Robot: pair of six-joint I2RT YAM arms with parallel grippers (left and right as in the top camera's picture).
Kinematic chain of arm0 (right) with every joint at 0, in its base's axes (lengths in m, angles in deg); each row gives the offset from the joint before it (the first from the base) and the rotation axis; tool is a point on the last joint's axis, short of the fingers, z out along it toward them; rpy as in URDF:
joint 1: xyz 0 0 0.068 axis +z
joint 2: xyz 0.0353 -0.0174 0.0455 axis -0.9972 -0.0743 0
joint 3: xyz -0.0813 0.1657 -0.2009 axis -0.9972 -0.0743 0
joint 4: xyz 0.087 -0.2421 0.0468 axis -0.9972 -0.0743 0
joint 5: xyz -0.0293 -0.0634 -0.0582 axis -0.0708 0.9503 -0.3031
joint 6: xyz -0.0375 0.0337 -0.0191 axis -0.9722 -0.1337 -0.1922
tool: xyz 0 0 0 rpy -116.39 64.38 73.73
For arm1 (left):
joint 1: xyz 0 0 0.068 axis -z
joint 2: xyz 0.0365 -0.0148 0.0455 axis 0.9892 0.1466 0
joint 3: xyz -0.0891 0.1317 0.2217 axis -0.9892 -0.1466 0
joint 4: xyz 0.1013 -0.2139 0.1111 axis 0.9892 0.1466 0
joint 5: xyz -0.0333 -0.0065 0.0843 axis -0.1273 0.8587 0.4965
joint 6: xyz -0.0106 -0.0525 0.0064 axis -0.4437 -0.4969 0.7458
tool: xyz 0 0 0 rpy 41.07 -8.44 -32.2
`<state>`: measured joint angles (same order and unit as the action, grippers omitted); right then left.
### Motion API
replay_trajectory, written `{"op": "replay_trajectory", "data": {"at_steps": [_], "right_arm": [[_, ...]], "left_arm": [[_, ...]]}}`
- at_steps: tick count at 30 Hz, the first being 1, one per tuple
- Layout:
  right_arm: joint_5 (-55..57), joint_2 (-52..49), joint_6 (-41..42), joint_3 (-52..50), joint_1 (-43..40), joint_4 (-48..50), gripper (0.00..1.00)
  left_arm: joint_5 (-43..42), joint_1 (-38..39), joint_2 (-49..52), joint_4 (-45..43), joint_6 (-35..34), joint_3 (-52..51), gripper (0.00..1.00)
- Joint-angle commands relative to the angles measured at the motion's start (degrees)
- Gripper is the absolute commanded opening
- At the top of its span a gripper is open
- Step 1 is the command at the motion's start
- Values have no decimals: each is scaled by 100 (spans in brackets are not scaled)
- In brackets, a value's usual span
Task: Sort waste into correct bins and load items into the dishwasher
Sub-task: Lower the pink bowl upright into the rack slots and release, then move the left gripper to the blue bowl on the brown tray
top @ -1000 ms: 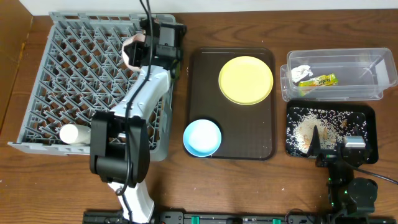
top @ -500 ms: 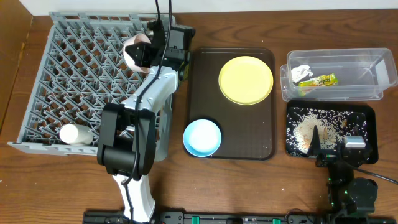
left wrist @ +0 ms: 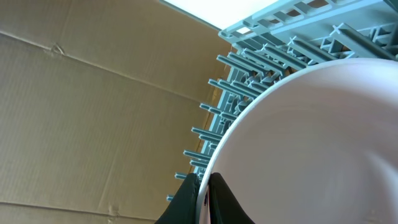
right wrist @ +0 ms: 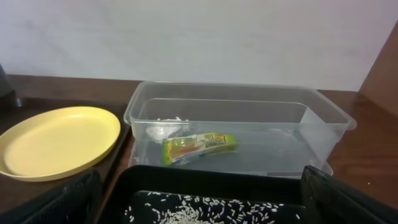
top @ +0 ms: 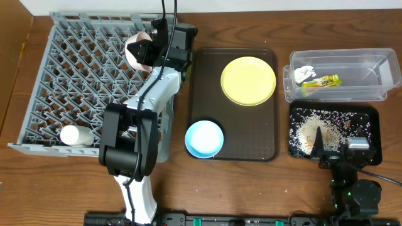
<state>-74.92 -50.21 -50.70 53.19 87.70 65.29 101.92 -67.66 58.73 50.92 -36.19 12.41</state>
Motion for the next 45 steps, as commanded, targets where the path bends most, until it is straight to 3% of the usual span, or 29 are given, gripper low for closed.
{"op": "replay_trajectory", "data": {"at_steps": [1,39,44,45], "right_arm": [[-7,22,59,-24,-81,2,99],[-7,22,59,-24,-81,2,99],[-7,22,59,-24,-81,2,99],[-7,22,59,-24,-81,2,99]], "left_arm": [[11,15,138,-22,291,-37,8],[455,164,225,-57,612,-37,8],[236,393,225,-31,610,-37,17],[238,426,225,-28,610,-37,23]]}}
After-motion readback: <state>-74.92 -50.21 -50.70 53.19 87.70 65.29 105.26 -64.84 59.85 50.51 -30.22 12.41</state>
